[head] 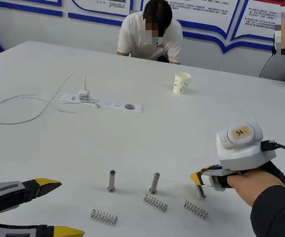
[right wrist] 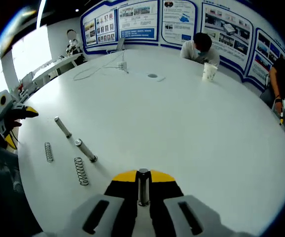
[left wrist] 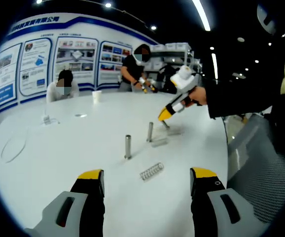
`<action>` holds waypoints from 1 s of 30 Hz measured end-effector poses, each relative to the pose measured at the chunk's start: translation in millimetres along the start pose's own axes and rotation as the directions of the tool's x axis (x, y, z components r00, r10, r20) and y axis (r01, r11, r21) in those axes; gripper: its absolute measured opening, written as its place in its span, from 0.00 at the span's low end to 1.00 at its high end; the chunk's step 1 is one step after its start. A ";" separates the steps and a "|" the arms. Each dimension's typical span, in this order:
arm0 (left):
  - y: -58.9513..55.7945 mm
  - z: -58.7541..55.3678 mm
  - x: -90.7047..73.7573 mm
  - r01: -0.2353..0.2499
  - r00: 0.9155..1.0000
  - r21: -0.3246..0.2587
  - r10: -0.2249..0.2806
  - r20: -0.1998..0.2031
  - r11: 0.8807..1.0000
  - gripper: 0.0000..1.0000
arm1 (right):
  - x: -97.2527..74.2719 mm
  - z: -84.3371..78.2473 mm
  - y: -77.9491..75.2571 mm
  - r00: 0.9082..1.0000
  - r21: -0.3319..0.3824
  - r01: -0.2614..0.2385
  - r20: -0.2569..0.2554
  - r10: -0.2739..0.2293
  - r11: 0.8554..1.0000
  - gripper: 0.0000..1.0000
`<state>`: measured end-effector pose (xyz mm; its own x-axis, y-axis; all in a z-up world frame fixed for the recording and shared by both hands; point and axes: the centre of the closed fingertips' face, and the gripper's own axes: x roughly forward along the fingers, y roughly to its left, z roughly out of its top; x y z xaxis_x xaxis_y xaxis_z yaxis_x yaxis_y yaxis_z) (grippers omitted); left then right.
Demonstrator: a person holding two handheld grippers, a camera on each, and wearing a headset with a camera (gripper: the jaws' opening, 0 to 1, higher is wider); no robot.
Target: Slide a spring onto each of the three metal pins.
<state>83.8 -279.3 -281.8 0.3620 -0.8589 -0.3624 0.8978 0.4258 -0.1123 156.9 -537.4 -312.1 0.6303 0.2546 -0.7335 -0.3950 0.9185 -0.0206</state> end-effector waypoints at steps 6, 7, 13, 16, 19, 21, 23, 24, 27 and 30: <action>-1.1 2.5 -0.3 0.002 1.000 0.008 -0.002 0.003 1.000 0.72 | -6.5 0.2 2.3 1.000 -0.010 0.004 0.020 -0.004 1.000 0.08; -1.6 3.7 -0.7 0.002 1.000 0.010 -0.002 0.004 1.000 0.72 | -7.7 -0.2 3.0 1.000 -0.011 0.005 0.024 -0.005 1.000 0.08; -1.7 5.4 -1.6 -0.001 1.000 0.013 0.001 0.006 1.000 0.72 | -9.4 -1.4 3.5 0.999 -0.011 0.009 0.031 -0.009 1.000 0.08; -1.9 6.4 -1.9 -0.002 1.000 0.016 0.002 0.007 1.000 0.72 | -10.7 -2.5 4.0 0.999 -0.006 0.008 0.032 -0.008 1.000 0.08; -2.0 7.1 -2.2 -0.004 1.000 0.018 0.004 0.009 1.000 0.72 | -13.7 -5.3 6.2 0.999 -0.011 0.010 0.035 -0.010 1.000 0.09; -2.1 7.7 -2.7 -0.005 1.000 0.018 0.005 0.011 1.000 0.72 | -15.6 -6.9 7.3 0.999 -0.010 0.010 0.039 -0.010 1.000 0.09; -2.2 7.6 -2.9 -0.006 1.000 0.019 0.006 0.011 1.000 0.72 | -17.1 -8.3 7.8 0.999 -0.012 0.011 0.041 -0.011 1.000 0.09; -2.3 7.5 -3.0 -0.006 1.000 0.019 0.006 0.010 1.000 0.72 | -17.9 -8.8 7.8 0.999 -0.014 0.011 0.041 -0.010 1.000 0.09; -3.5 7.5 -2.7 -0.004 1.000 0.022 0.004 0.009 1.000 0.72 | -19.5 -10.1 7.4 0.999 -0.017 0.011 0.040 -0.010 1.000 0.09; -4.7 8.9 -2.4 -0.002 1.000 0.024 0.002 0.012 1.000 0.72 | -20.6 -11.3 7.9 0.999 -0.023 0.013 0.040 -0.012 1.000 0.09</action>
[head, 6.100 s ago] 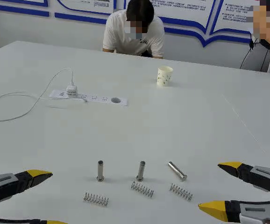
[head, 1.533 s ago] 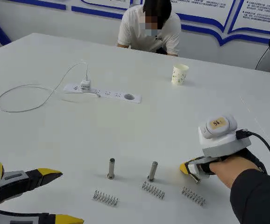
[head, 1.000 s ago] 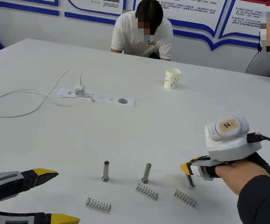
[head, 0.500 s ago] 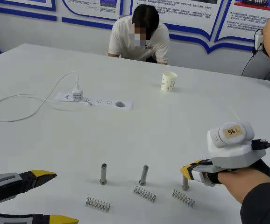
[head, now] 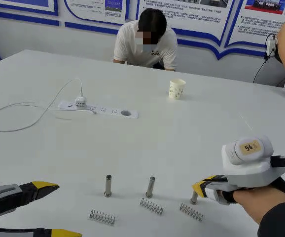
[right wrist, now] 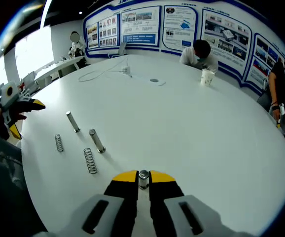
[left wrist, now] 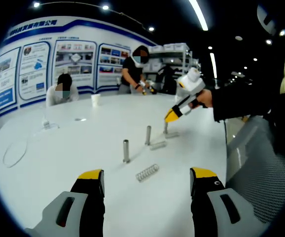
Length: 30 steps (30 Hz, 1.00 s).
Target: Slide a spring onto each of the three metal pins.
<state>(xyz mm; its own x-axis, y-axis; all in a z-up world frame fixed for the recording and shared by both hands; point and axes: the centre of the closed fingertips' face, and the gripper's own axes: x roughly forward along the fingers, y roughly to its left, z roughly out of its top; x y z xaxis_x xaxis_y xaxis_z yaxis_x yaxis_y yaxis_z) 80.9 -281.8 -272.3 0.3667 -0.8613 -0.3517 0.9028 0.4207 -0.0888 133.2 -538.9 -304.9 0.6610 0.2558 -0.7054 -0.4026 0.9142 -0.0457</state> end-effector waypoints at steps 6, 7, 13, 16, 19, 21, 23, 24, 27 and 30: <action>-1.2 0.9 0.7 0.004 1.000 0.005 -0.004 0.000 1.000 0.72 | -0.6 -0.1 0.4 1.000 -0.031 -0.003 -0.004 0.003 1.000 0.09; -1.4 1.1 0.8 0.004 1.000 0.005 -0.004 0.001 1.000 0.72 | -0.7 0.0 0.5 1.000 -0.036 -0.002 -0.004 0.002 0.999 0.09; -1.6 0.7 0.3 0.005 1.000 0.005 -0.005 0.001 1.000 0.72 | -0.8 0.9 1.0 1.000 -0.050 -0.004 -0.001 0.004 0.999 0.11; -1.4 0.7 0.3 0.005 1.000 0.005 -0.005 0.000 1.000 0.72 | -0.8 1.1 1.4 1.000 -0.055 -0.005 0.002 0.005 0.998 0.11; -1.6 1.1 0.3 0.006 1.000 0.006 -0.006 0.001 1.000 0.72 | -1.5 1.7 2.0 1.000 -0.058 -0.005 0.006 0.006 0.998 0.13; -1.3 1.4 0.4 0.007 1.000 0.008 -0.007 0.001 1.000 0.72 | -2.8 2.0 2.1 1.000 -0.059 -0.004 0.011 0.004 0.998 0.14; -1.1 1.9 0.4 0.007 1.000 0.008 -0.007 0.002 1.000 0.72 | -4.5 2.6 2.3 1.000 -0.058 -0.005 0.017 0.006 0.998 0.14; -1.0 2.0 0.5 0.007 1.000 0.008 -0.007 0.002 1.000 0.72 | -5.3 2.9 2.2 1.000 -0.060 -0.005 0.018 0.006 0.998 0.15; -1.5 2.4 1.0 0.010 1.000 0.010 -0.010 0.002 1.000 0.72 | -10.6 3.8 1.9 1.000 -0.064 -0.003 0.029 0.005 0.998 0.15; -2.2 3.3 1.1 0.011 1.000 0.012 -0.011 0.003 1.000 0.72 | -14.8 2.9 1.4 0.999 -0.067 0.001 0.035 0.002 0.998 0.16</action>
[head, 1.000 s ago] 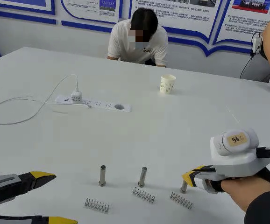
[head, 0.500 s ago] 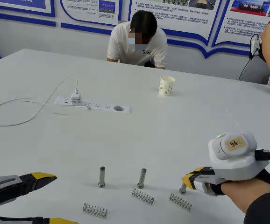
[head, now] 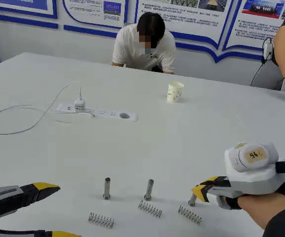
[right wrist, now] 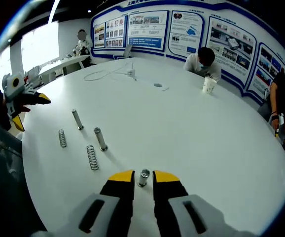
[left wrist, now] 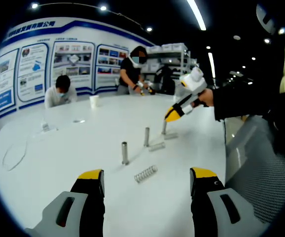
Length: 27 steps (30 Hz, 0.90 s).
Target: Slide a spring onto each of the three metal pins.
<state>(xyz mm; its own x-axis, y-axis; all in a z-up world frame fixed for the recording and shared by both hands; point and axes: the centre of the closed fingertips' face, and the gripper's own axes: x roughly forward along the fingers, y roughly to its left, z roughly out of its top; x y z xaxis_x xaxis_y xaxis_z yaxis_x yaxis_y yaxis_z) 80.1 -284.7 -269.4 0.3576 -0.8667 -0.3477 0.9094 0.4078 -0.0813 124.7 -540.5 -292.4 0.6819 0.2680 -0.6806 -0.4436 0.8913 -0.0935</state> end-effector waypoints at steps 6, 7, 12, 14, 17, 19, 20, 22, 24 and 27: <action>-0.9 1.0 -0.6 0.002 1.000 0.003 -0.002 0.001 1.000 0.72 | -7.5 -7.9 0.7 1.000 -0.005 0.000 0.001 0.000 1.000 0.16; -1.2 1.1 -0.7 0.002 1.000 0.003 -0.002 0.001 1.000 0.72 | -8.4 -10.8 1.1 1.000 -0.005 -0.003 -0.001 0.003 1.000 0.16; -2.5 0.8 -0.4 0.005 1.000 0.007 -0.005 -0.002 1.000 0.72 | -9.1 -23.3 6.0 0.999 -0.006 -0.031 -0.018 0.030 1.000 0.16; -2.7 1.1 -0.3 0.005 1.000 0.007 -0.005 -0.001 1.000 0.72 | -8.5 -27.2 7.9 0.999 -0.008 -0.046 -0.025 0.046 0.999 0.16; -2.3 1.1 -0.3 0.005 1.000 0.007 -0.005 -0.002 1.000 0.72 | -6.5 -35.1 18.5 0.993 -0.026 -0.110 -0.044 0.109 0.994 0.16; -2.0 0.9 -0.2 0.004 1.000 0.007 -0.004 -0.003 1.000 0.72 | -5.0 -39.1 22.0 0.990 -0.046 -0.135 -0.055 0.132 0.990 0.17; -1.9 0.8 0.0 0.004 1.000 0.007 -0.004 -0.003 1.000 0.72 | -3.6 -41.4 23.0 0.988 -0.044 -0.144 -0.058 0.142 0.989 0.17; -2.1 0.5 0.4 0.004 1.000 0.006 -0.004 -0.004 1.000 0.71 | -1.4 -44.7 23.9 0.986 -0.046 -0.159 -0.065 0.156 0.986 0.17; -2.2 0.2 0.7 0.005 1.000 0.005 -0.005 -0.006 1.000 0.71 | 0.1 -47.4 25.3 0.983 -0.049 -0.174 -0.072 0.170 0.984 0.17; -2.2 -0.5 1.1 0.005 1.000 0.003 -0.005 -0.008 1.000 0.71 | 2.6 -51.7 29.0 0.977 -0.071 -0.201 -0.082 0.195 0.977 0.17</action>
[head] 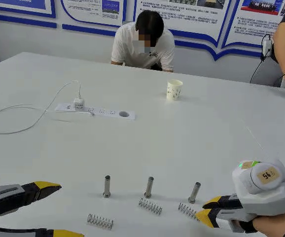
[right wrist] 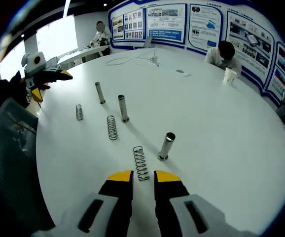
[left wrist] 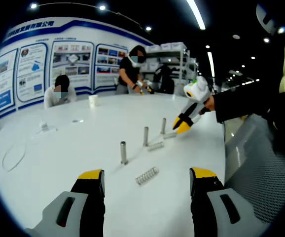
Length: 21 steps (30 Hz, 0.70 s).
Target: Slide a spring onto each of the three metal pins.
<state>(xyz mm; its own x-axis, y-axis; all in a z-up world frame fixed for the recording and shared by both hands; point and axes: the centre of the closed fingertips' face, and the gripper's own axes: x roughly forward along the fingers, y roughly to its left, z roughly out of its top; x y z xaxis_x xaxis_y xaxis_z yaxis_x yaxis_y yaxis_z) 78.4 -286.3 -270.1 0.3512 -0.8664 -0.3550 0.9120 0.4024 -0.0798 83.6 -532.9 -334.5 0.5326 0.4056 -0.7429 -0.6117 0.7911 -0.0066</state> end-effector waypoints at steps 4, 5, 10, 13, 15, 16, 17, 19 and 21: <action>0.0 -1.2 0.6 0.001 1.000 -0.002 -0.001 -0.004 1.000 0.71 | 4.4 -5.4 0.7 1.000 -0.021 -0.018 -0.012 0.018 1.000 0.17; -0.4 -1.1 1.0 0.002 1.000 -0.002 -0.002 -0.005 1.000 0.71 | 5.4 -6.6 1.2 1.000 -0.027 -0.025 -0.015 0.025 0.999 0.17; -2.2 -1.1 2.0 0.007 1.000 -0.005 -0.007 -0.007 1.000 0.70 | 8.4 -9.4 2.4 0.999 -0.051 -0.035 -0.027 0.033 0.998 0.17; -3.1 -1.3 2.5 0.011 1.000 -0.004 -0.011 -0.008 1.000 0.69 | 10.0 -9.7 1.5 0.999 -0.068 -0.037 -0.029 0.035 0.997 0.17; -3.7 -1.3 2.7 0.014 1.000 -0.004 -0.014 -0.009 1.000 0.69 | 10.6 -8.6 0.9 0.999 -0.078 -0.035 -0.029 0.033 0.996 0.16; -3.8 -1.3 2.7 0.014 1.000 -0.004 -0.014 -0.009 1.000 0.69 | 10.9 -8.6 1.1 0.999 -0.083 -0.036 -0.031 0.033 0.996 0.16; -3.9 -1.2 2.8 0.014 1.000 -0.004 -0.014 -0.009 1.000 0.69 | 11.1 -8.1 1.5 0.999 -0.085 -0.037 -0.029 0.034 0.996 0.15; -4.3 -0.9 2.7 0.016 1.000 -0.006 -0.016 -0.008 1.000 0.68 | 11.9 -8.6 1.6 0.999 -0.091 -0.038 -0.031 0.035 0.995 0.14; -4.9 -1.2 2.7 0.019 1.000 -0.006 -0.019 -0.010 1.000 0.68 | 12.1 -9.0 3.1 0.999 -0.098 -0.042 -0.036 0.038 0.994 0.12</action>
<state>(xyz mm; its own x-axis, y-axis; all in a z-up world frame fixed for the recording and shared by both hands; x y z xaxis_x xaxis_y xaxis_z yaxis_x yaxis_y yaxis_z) 74.6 -290.3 -271.8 0.3320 -0.8709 -0.3624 0.9172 0.3878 -0.0916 82.8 -529.6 -349.5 0.4873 0.4186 -0.7664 -0.6879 0.7246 -0.0417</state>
